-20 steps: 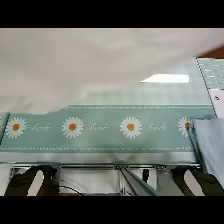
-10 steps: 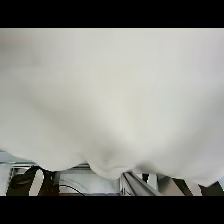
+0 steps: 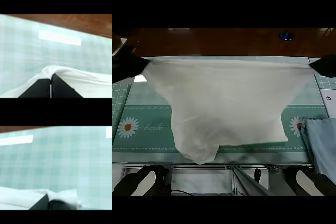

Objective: Fold the shirts.

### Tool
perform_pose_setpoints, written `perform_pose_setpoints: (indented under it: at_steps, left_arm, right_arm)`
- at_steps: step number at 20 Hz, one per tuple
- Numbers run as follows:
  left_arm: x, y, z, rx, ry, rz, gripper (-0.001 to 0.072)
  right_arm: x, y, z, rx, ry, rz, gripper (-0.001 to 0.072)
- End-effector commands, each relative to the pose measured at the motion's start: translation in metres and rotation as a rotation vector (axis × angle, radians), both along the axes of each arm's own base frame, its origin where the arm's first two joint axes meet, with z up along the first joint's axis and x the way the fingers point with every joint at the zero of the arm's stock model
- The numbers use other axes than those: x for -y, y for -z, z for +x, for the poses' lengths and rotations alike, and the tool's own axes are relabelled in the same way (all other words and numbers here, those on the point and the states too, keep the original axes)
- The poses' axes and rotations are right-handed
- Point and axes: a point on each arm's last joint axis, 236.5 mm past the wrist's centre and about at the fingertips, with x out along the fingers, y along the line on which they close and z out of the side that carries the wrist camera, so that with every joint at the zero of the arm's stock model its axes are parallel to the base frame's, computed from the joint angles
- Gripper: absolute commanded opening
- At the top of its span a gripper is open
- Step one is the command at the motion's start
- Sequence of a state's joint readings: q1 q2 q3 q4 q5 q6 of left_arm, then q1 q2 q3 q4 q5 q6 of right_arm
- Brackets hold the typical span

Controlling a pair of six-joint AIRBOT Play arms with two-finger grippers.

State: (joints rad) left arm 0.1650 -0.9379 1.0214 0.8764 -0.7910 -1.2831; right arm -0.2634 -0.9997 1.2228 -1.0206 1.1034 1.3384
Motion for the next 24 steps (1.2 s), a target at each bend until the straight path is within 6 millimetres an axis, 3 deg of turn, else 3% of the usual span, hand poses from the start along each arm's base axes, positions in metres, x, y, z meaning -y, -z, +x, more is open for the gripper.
perform_pose_setpoints:
  at_steps: [1,5,7,9,10,11,13,15,17,19,21,24]
  left_arm:
    - [0.007,0.063,0.073,-0.046,-0.057,-0.028,0.002]
    - [0.022,0.099,0.13,-0.128,-0.085,-0.113,0.002]
    - [0.035,0.121,0.138,-0.209,-0.078,-0.167,0.002]
    - [0.048,0.14,0.132,-0.28,-0.043,-0.192,0.0033]
    - [0.052,0.146,0.127,-0.311,-0.024,-0.195,0.0174]
    - [0.051,0.15,0.121,-0.337,-0.011,-0.191,0.0497]
    - [0.04,0.156,0.097,-0.429,0.07,-0.161,0.0511]
    - [0.015,0.165,0.052,-0.601,0.146,-0.141,0.0511]
    - [-0.011,0.175,0.001,-0.752,0.211,-0.113,0.0511]
    - [-0.024,0.18,-0.035,-0.793,0.192,-0.141,0.0511]
    - [-0.028,0.195,-0.076,-0.797,0.138,-0.155,0.0511]
    - [-0.015,0.226,-0.145,-0.839,0.055,-0.23,0.0511]
  right_arm:
    - [-0.005,0.058,0.073,-0.056,0.008,0.187,0.0022]
    - [-0.012,0.086,0.15,-0.091,0.008,0.339,0.0022]
    - [-0.02,0.101,0.174,-0.121,0.021,0.399,0.0022]
    - [-0.026,0.115,0.189,-0.154,0.044,0.479,0.0037]
    - [-0.027,0.119,0.193,-0.16,0.049,0.51,0.0249]
    - [-0.027,0.121,0.191,-0.167,0.039,0.519,0.041]
    - [-0.025,0.122,0.173,-0.207,-0.035,0.502,0.0416]
    - [-0.009,0.118,0.141,-0.285,-0.095,0.499,0.0415]
    - [0.017,0.126,0.098,-0.397,-0.133,0.396,0.0414]
    - [0.049,0.139,0.057,-0.484,-0.076,0.27,0.0414]
    - [0.064,0.149,0.021,-0.496,0.018,0.231,0.0414]
    - [0.055,0.17,-0.036,-0.46,0.132,0.245,0.0413]
